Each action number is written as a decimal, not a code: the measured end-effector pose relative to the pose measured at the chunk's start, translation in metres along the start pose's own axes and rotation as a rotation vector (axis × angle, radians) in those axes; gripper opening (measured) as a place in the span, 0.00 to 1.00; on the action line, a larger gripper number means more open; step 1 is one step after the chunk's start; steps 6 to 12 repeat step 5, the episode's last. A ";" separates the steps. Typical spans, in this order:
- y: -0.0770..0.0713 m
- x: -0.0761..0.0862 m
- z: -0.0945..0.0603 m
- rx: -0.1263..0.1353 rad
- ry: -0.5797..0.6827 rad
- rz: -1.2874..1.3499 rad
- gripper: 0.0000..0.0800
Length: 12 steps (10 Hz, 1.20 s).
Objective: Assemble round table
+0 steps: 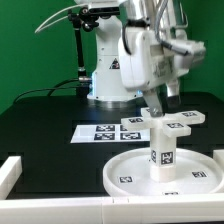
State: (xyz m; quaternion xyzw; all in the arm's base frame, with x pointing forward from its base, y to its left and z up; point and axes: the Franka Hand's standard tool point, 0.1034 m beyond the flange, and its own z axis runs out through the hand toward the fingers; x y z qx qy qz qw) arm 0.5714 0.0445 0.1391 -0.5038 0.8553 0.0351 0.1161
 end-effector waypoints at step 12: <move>0.003 -0.003 -0.001 -0.011 -0.004 -0.027 0.81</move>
Offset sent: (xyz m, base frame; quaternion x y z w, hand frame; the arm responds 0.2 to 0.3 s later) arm 0.0000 0.0000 0.0000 0.0000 0.0000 0.0000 1.0000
